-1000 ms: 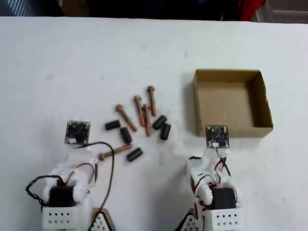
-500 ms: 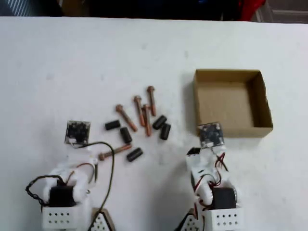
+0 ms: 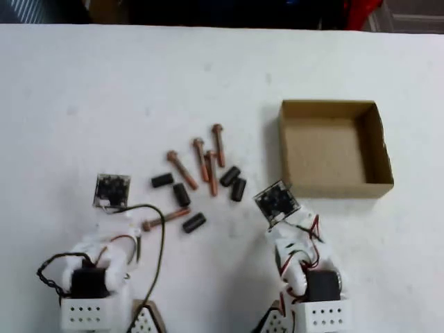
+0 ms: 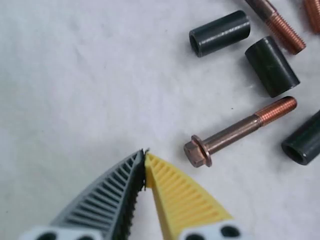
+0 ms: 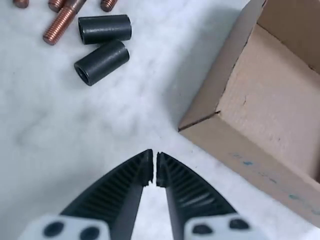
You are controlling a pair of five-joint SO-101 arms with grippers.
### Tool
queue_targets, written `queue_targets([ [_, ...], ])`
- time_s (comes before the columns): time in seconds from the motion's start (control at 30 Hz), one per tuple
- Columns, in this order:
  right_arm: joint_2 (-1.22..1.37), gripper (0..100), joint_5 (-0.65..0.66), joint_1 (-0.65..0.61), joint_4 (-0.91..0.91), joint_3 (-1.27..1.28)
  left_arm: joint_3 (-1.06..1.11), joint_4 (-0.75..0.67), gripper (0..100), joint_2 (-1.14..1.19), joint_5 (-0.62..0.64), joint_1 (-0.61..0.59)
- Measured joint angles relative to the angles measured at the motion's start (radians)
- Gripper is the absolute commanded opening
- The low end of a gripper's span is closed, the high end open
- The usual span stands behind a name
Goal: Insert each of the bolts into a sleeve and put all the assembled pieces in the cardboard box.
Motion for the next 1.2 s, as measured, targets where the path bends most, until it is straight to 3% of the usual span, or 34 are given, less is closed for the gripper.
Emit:
queue_targets([
  [0.2, 0.0, 1.8, 0.012, 0.021, 0.014, -0.068, 0.0, 0.0, 2, 0.0, 0.0, 0.0],
  [0.43, -0.003, 2.2, 0.014, 0.04, 0.149, -0.284, 0.0, 0.0, 2, 0.0, 0.0, 0.0],
  [0.7, 0.003, 12.0, 0.014, 0.04, 0.19, -0.44, 0.0, 0.0, 2, 0.0, 0.0, 0.0],
  [1.07, 0.453, 12.0, 0.012, 0.04, 0.19, -0.769, 0.0, 0.0, 2, 0.0, 0.0, 0.0],
  [1.2, 0.658, 12.0, -0.064, 0.038, 0.19, -0.884, 0.0, 0.0, 2, 0.0, 0.0, 0.0],
])
